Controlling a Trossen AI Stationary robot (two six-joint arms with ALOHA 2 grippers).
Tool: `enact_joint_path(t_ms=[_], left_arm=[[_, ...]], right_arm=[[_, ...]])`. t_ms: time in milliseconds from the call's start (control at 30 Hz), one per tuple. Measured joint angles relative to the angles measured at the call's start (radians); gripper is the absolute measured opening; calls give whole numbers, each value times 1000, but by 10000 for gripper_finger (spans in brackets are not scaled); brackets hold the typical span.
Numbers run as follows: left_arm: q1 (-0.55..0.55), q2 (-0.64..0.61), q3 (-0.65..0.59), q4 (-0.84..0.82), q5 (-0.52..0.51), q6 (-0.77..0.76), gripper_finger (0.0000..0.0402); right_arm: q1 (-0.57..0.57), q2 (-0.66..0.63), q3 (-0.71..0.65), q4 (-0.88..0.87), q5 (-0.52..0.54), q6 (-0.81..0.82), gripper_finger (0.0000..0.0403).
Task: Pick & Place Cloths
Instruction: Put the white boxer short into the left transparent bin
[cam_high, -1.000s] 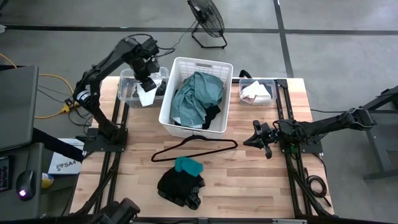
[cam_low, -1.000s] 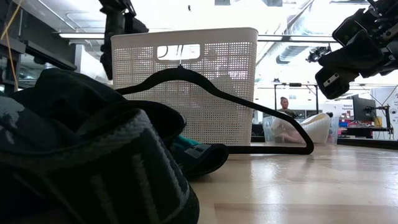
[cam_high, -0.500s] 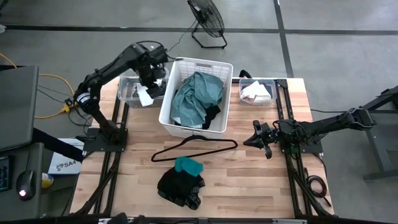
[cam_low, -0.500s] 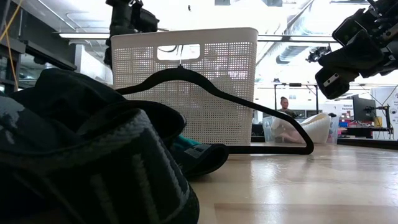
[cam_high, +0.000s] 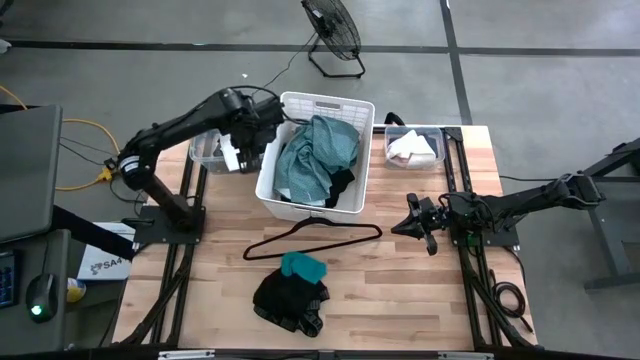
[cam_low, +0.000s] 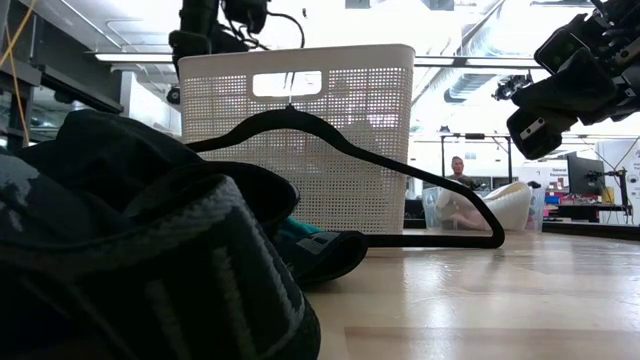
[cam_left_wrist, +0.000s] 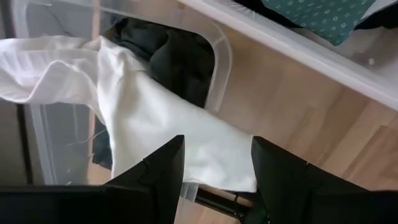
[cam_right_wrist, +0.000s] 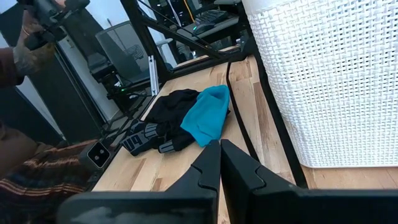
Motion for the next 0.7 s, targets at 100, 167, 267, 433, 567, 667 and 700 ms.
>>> enact_joint_path(t_ms=[100, 167, 267, 433, 567, 667, 700], left_arm=[[-9, -51, -67, -1, -35, 13, 180], [-11, -94, -136, -3, -80, 11, 180], [21, -167, -260, 1, -79, -19, 180], [28, -284, -400, 20, -34, -64, 180], [-14, -370, -484, 90, -50, -63, 180], [-50, -429, -538, 140, -99, -56, 180], [-69, -443, -551, 146, -109, -58, 180]], right_arm=[[0, 0, 0, 0, 0, 0, 3], [0, 0, 0, 0, 0, 0, 3], [0, 0, 0, 0, 0, 0, 3], [0, 0, 0, 0, 0, 0, 3], [0, 0, 0, 0, 0, 0, 3], [0, 0, 0, 0, 0, 0, 3], [0, 0, 0, 0, 0, 0, 3]])
